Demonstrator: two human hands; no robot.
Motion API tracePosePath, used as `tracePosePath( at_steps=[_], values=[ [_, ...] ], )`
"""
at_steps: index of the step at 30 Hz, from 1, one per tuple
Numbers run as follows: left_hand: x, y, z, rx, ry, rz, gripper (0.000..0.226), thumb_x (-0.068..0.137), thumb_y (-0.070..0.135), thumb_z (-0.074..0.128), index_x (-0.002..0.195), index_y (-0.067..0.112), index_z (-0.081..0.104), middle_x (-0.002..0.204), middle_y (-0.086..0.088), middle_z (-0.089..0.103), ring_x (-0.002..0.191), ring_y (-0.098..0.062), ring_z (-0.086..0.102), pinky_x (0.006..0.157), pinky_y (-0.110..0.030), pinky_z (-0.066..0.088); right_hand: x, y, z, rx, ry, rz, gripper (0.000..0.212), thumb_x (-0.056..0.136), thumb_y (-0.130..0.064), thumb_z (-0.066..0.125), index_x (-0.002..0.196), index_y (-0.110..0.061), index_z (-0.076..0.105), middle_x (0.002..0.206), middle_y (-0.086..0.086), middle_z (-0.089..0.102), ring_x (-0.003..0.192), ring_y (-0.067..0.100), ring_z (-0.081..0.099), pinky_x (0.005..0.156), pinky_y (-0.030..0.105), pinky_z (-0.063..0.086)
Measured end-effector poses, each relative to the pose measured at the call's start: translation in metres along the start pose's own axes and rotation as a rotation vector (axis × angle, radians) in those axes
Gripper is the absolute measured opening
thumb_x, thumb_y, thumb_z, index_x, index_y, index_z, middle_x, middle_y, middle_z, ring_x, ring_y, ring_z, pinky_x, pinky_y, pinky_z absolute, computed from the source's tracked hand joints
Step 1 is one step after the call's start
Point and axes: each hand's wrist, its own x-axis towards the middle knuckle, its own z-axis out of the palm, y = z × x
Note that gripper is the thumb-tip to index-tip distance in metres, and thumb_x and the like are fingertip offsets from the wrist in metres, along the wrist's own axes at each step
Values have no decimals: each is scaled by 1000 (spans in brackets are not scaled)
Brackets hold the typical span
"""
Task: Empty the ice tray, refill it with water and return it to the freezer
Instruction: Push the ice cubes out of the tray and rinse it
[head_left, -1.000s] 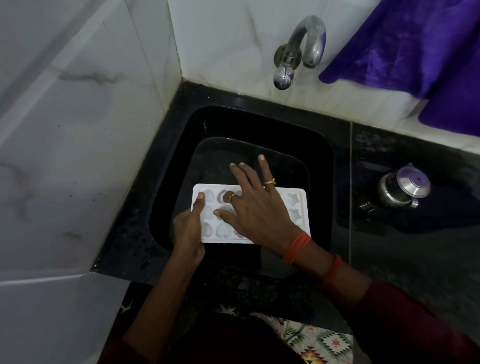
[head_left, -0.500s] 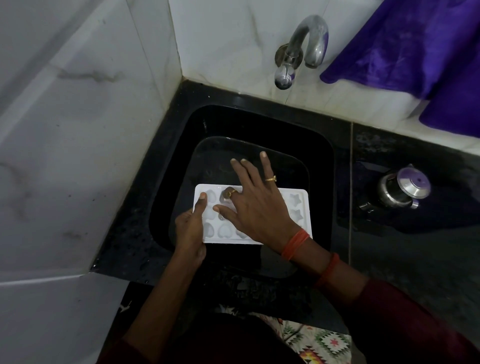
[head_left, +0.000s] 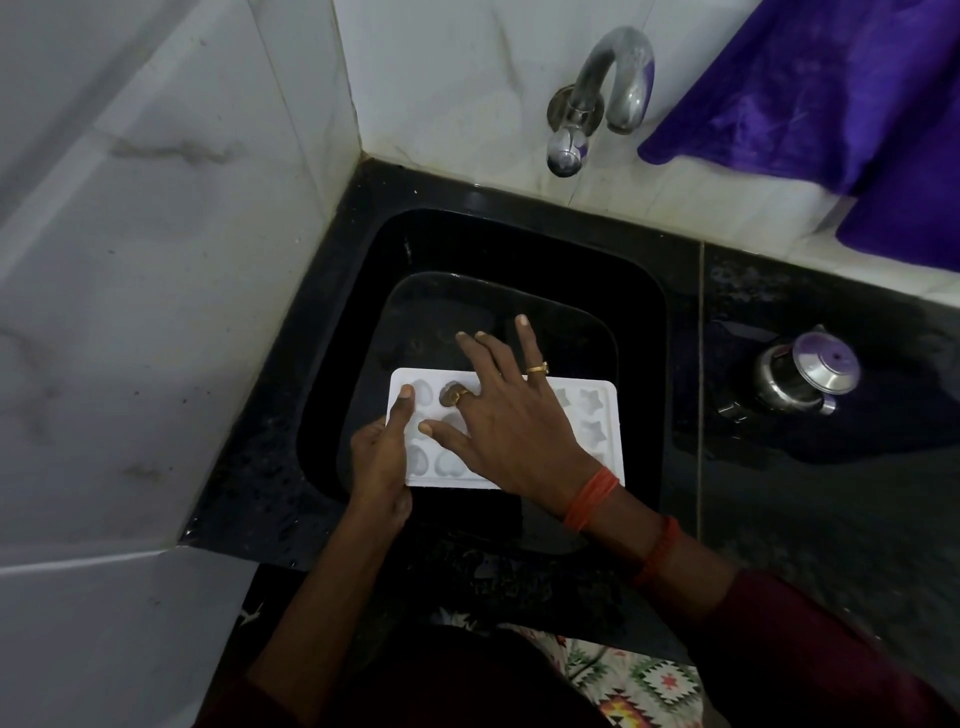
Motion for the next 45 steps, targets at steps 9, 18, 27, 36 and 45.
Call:
tracePosePath(
  at_steps=[9, 18, 27, 36, 45],
  values=[
    [-8, 3, 5, -20, 4, -16, 40, 86, 50, 73, 75, 11, 73, 65, -2, 75, 54, -14, 72, 43, -23, 52, 1, 3, -5, 30, -20, 18, 71, 97, -69, 21, 107, -28, 77, 154, 15, 44, 145, 28, 36, 123, 55, -10],
    [-9, 3, 6, 3, -1, 2, 41, 86, 51, 73, 83, 10, 75, 76, -7, 77, 63, -20, 74, 52, -29, 58, -10, 6, -6, 46, 32, 43, 63, 97, -68, 32, 106, -25, 77, 151, 15, 48, 142, 27, 41, 123, 59, 1],
    [-10, 6, 8, -31, -7, 18, 34, 90, 43, 72, 83, 9, 74, 80, -9, 78, 71, -25, 74, 71, -38, 61, -26, 5, -6, 110, 51, 22, 58, 95, -71, 37, 103, -30, 76, 154, 14, 44, 144, 27, 38, 122, 62, 4],
    [-10, 8, 9, -41, -4, 40, 34, 90, 42, 71, 86, 9, 74, 80, -8, 78, 69, -24, 75, 63, -35, 63, -25, 6, -3, 32, 23, -41, 55, 94, -69, 41, 103, -28, 76, 155, 15, 42, 145, 30, 37, 124, 58, 0],
    [-8, 7, 8, -46, 17, 36, 32, 91, 42, 71, 83, 10, 73, 71, -1, 77, 62, -18, 74, 53, -29, 60, -28, -1, 0, 41, 22, -39, 61, 96, -70, 36, 101, -25, 77, 153, 16, 45, 143, 31, 40, 123, 60, 1]
  ],
)
